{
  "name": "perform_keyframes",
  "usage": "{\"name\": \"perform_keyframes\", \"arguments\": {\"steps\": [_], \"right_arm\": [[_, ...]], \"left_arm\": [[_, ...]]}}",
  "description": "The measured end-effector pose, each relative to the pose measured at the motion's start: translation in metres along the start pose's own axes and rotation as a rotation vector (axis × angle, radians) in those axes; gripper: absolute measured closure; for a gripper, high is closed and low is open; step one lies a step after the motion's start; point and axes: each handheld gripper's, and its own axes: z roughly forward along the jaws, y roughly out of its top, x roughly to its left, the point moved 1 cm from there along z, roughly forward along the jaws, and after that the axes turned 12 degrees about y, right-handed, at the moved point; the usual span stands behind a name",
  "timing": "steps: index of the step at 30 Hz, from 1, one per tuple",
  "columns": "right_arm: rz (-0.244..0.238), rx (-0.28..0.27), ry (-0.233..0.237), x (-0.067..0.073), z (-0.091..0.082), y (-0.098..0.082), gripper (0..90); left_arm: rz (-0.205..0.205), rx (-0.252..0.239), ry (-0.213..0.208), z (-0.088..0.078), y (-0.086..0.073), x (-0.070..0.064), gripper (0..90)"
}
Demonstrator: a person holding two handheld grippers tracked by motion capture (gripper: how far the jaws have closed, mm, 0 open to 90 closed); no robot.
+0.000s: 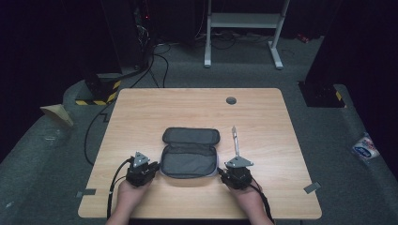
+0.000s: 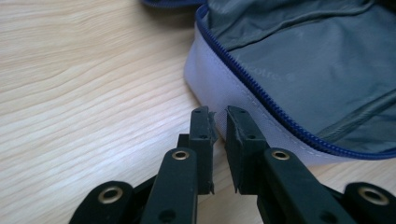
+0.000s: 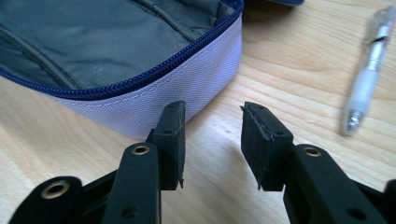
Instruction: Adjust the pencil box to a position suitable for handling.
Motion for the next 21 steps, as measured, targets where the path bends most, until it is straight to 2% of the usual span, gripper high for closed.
{"name": "perform_keyframes", "arguments": {"steps": [5, 11, 16, 21], "right_arm": [[0.012, 0.001, -0.028, -0.007, -0.006, -0.004, 60.5], [0.038, -0.004, -0.058, -0.016, -0.015, -0.012, 60.9], [0.044, -0.002, -0.062, -0.019, -0.018, -0.014, 60.3], [0.041, -0.007, -0.066, -0.022, -0.021, -0.013, 58.3]], "left_arm": [[0.019, -0.01, -0.027, 0.005, 0.004, -0.013, 80.5], [0.069, -0.015, -0.056, 0.008, 0.009, -0.027, 80.3], [0.069, -0.018, -0.058, 0.009, 0.009, -0.028, 78.9], [0.057, -0.022, -0.026, 0.009, 0.008, -0.022, 73.7]]}}
